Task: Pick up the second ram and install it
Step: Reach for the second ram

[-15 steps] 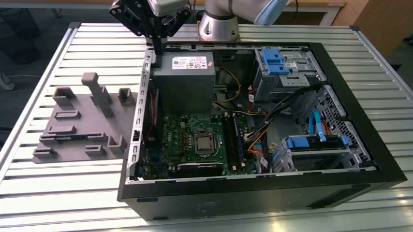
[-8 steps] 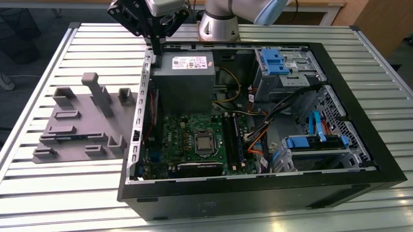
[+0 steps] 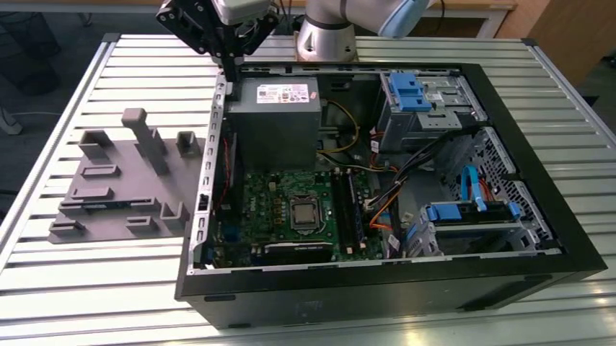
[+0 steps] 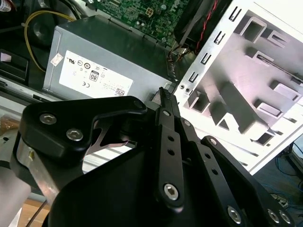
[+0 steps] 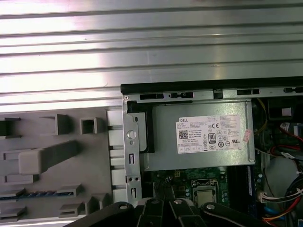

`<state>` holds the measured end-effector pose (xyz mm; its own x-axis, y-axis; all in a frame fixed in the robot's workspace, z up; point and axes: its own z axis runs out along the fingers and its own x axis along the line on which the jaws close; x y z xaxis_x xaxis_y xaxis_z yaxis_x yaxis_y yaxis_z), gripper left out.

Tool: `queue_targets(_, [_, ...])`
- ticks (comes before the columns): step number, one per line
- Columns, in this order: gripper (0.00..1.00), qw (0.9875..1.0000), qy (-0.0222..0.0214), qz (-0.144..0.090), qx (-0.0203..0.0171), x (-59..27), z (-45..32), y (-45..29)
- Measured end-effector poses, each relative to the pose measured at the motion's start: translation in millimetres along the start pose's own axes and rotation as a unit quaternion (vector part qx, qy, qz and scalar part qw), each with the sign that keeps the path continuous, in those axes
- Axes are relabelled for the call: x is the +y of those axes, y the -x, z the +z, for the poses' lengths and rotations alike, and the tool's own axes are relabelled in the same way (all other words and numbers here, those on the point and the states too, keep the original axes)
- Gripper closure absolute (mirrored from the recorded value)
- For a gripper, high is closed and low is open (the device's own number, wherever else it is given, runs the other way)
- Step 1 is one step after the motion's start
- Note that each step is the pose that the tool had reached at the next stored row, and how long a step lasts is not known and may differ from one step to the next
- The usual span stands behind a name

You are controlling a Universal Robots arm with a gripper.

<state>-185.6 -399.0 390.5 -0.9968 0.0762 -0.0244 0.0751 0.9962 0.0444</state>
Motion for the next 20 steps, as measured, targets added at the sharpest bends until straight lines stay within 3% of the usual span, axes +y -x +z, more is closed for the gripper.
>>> queue_targets(20, [0.89,1.0000,0.0000,0.000,0.0000,-0.7,0.2,-10.0])
